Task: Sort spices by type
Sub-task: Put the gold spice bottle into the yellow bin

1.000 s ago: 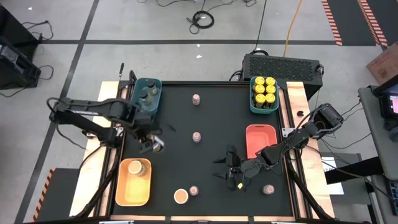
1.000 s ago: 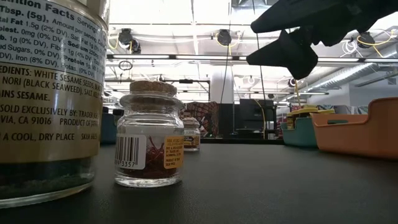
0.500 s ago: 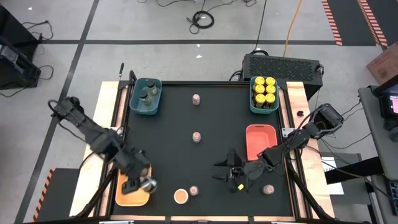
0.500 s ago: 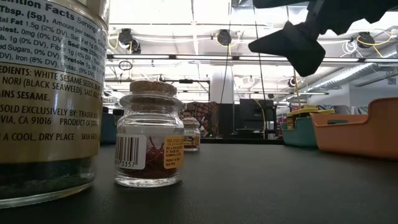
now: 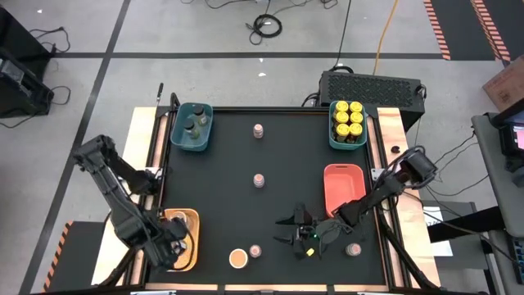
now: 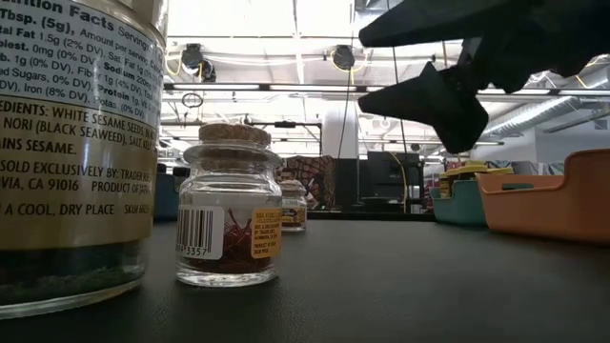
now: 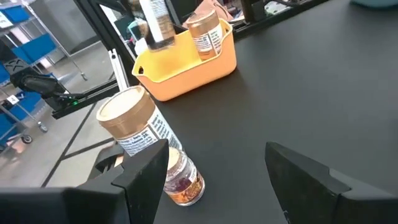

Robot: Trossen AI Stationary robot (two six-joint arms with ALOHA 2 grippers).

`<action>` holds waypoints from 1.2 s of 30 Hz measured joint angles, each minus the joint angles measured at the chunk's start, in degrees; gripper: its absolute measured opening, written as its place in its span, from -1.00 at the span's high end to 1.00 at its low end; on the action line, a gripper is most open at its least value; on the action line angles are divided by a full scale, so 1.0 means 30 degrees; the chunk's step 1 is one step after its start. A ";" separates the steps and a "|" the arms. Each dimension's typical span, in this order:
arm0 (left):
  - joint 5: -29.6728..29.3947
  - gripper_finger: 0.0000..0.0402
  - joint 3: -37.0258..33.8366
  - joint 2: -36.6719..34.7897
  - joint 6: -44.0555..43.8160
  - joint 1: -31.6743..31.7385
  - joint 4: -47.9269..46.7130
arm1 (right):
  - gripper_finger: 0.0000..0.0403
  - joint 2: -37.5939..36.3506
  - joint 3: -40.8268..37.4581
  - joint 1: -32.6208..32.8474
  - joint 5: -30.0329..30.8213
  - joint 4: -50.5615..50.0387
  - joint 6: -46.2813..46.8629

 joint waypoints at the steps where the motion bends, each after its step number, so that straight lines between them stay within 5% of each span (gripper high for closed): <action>1: 0.0007 -0.38 -0.0015 0.0219 0.0083 -0.0066 -0.0244 | -0.29 0.0157 -0.0003 -0.0034 0.0000 0.0323 -0.0248; 28: 0.0901 -0.40 -0.4029 0.0566 0.0482 -0.0083 0.1970 | -0.29 -0.0192 -0.0003 -0.0248 -0.0517 0.1946 -0.2417; 36: -0.0471 -0.48 -0.4029 0.0566 0.0495 -0.0188 0.2055 | -0.29 -0.0192 -0.0003 -0.0248 -0.0510 0.1951 -0.2417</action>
